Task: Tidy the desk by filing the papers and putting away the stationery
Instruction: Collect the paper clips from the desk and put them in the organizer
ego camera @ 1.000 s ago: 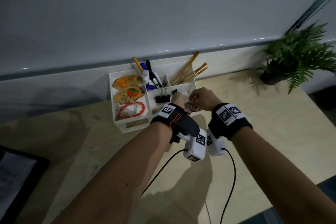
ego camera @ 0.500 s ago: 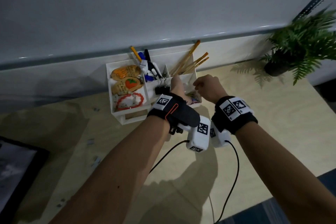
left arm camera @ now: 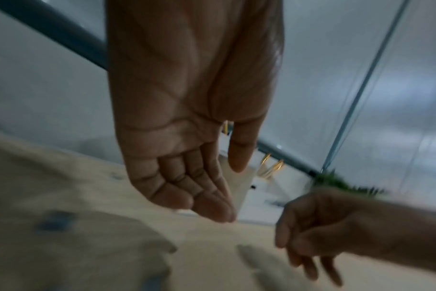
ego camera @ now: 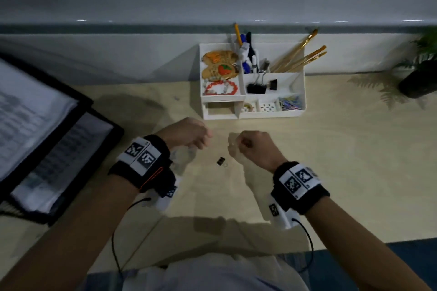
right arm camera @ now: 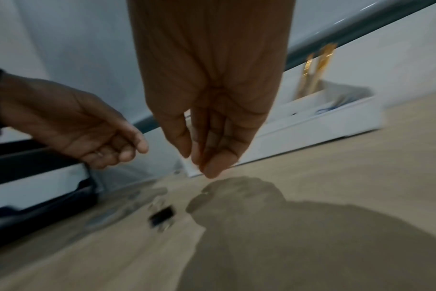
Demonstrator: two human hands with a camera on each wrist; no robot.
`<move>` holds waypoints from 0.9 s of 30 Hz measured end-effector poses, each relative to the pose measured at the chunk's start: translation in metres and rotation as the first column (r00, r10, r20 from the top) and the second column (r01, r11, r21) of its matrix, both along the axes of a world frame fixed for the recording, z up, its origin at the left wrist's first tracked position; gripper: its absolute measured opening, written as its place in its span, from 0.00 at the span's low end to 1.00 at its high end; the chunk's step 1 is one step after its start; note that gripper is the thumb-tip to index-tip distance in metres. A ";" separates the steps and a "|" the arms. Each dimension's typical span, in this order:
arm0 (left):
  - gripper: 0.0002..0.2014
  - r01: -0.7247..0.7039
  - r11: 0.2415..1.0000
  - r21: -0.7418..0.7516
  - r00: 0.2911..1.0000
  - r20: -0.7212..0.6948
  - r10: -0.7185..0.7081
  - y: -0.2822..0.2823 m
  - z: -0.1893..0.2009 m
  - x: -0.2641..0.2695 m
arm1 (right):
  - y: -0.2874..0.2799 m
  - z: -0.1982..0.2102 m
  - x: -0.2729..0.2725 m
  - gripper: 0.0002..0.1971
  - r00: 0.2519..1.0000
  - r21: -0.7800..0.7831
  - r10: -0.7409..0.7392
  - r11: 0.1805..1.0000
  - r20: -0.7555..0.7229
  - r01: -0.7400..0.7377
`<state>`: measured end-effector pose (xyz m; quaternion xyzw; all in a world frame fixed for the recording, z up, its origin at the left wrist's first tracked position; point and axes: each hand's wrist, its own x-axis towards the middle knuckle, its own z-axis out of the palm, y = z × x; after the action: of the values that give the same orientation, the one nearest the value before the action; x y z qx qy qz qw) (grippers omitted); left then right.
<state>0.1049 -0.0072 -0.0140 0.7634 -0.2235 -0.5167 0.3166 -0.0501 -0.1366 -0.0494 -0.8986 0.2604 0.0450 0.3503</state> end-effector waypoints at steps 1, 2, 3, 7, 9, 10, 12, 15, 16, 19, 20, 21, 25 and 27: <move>0.12 0.003 0.999 0.044 0.995 0.096 -0.008 0.014 -0.008 0.008 | 0.012 -0.005 0.005 0.05 0.995 0.013 0.077 0.997 -0.062 -0.077; 0.12 0.016 0.996 0.087 0.980 0.194 -0.033 0.028 -0.015 0.014 | 0.023 -0.009 0.008 0.04 0.984 0.018 0.143 0.990 -0.102 -0.142; 0.11 0.031 0.991 0.131 0.956 0.285 -0.067 0.040 -0.020 0.017 | 0.032 -0.012 0.012 0.06 0.973 0.008 0.189 0.982 -0.130 -0.189; 0.10 0.075 0.968 0.238 0.840 0.508 -0.190 0.071 -0.035 0.018 | 0.048 -0.018 0.015 0.07 0.967 -0.099 0.202 0.971 -0.153 -0.219; 0.10 0.077 0.955 0.288 0.805 0.547 -0.230 0.075 -0.045 0.015 | 0.051 -0.019 0.013 0.06 0.965 -0.131 0.215 0.963 -0.152 -0.235; 0.10 0.067 0.944 0.324 0.785 0.566 -0.250 0.074 -0.051 0.013 | 0.052 -0.019 0.013 0.06 0.964 -0.140 0.216 0.961 -0.154 -0.238; 0.14 0.037 0.920 0.389 0.742 0.607 -0.286 0.074 -0.061 0.009 | 0.054 -0.018 0.020 0.06 0.963 -0.154 0.219 0.958 -0.156 -0.242; 0.14 -0.041 0.941 0.337 0.727 0.656 -0.203 0.072 -0.069 0.000 | 0.061 -0.012 0.040 0.08 0.949 -0.187 0.245 0.941 -0.196 -0.281; 0.13 -0.040 0.950 0.311 0.713 0.674 -0.190 0.072 -0.071 -0.003 | 0.064 -0.011 0.047 0.10 0.942 -0.199 0.255 0.933 -0.220 -0.299; 0.13 -0.010 0.958 0.285 0.679 0.705 -0.203 0.068 -0.074 -0.007 | 0.070 -0.007 0.064 0.14 0.922 -0.247 0.265 0.909 -0.281 -0.337; 0.12 -0.004 0.960 0.278 0.678 0.707 -0.202 0.067 -0.074 -0.007 | 0.072 -0.007 0.068 0.16 0.924 -0.258 0.265 0.906 -0.275 -0.337; 0.12 0.001 0.961 0.276 0.675 0.709 -0.204 0.066 -0.074 -0.008 | 0.075 -0.008 0.072 0.16 0.928 -0.260 0.272 0.905 -0.255 -0.337; 0.13 0.013 0.971 0.238 0.705 0.687 -0.178 0.064 -0.074 -0.003 | 0.089 -0.016 0.082 0.12 0.909 -0.257 0.381 0.874 -0.167 -0.413; 0.06 -0.034 0.987 0.157 0.755 0.651 -0.078 0.063 -0.074 0.001 | 0.088 -0.017 0.084 0.11 0.904 -0.237 0.388 0.875 -0.181 -0.423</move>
<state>0.1061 0.0557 -0.0880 0.9159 -0.2870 -0.2369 0.1505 0.0342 -0.0488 -0.0661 -0.9676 0.0915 0.1391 0.1896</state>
